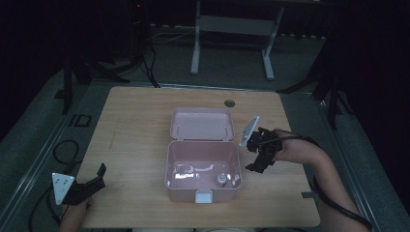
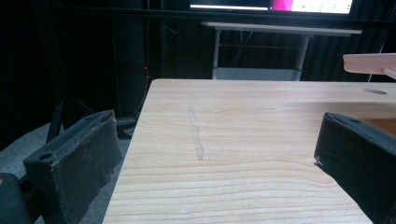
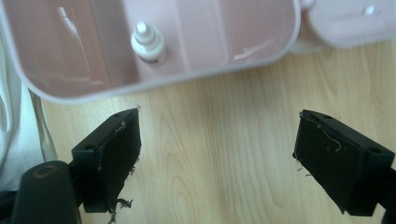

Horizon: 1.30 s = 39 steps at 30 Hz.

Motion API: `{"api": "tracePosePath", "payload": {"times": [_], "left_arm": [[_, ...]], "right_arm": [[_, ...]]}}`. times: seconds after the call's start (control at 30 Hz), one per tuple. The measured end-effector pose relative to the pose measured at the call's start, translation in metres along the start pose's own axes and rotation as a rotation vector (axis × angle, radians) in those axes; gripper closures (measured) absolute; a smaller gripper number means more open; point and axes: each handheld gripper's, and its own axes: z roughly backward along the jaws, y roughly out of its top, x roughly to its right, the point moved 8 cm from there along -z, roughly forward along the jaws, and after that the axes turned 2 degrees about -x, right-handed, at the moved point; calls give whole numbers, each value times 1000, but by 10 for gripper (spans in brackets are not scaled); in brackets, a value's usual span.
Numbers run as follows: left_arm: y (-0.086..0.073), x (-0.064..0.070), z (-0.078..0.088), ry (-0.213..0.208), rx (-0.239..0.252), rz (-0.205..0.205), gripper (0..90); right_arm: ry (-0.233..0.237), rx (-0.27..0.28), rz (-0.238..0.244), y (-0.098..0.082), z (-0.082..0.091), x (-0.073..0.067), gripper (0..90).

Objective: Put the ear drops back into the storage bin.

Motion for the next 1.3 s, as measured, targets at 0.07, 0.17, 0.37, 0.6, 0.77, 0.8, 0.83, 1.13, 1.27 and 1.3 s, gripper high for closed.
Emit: {"api": "tracePosePath", "payload": {"times": [0.07, 0.17, 0.37, 0.6, 0.77, 0.8, 0.83, 1.13, 1.27, 1.3], "left_arm": [[0, 0, 0, 0, -1, 0, 4], [0, 0, 0, -1, -1, 0, 4], [0, 0, 0, -2, 1, 2, 4], [0, 0, 0, -1, 1, 2, 4], [0, 0, 0, 0, 0, 0, 4], [0, 0, 0, 0, -1, -1, 4], [0, 0, 0, 0, -1, 0, 4], [0, 0, 0, 0, 2, 3, 4], [0, 0, 0, 0, 3, 6, 4], [0, 0, 0, -1, 3, 6, 4]], "right_arm": [[3, -2, -21, -11, -6, 1, 143], [-5, -6, -46, -22, -16, 3, 153], [0, 20, -90, -39, -41, 2, 153], [6, 38, -157, -63, -67, 3, 153], [-6, 56, -212, -78, -80, 4, 153], [-5, 64, -222, -81, -82, 4, 153], [-9, 70, -230, -84, -83, 4, 153], [-38, 131, -317, -102, -95, 4, 153], [-47, 192, -378, -107, -97, 7, 153], [-51, 201, -390, -108, -98, 7, 152]]}}
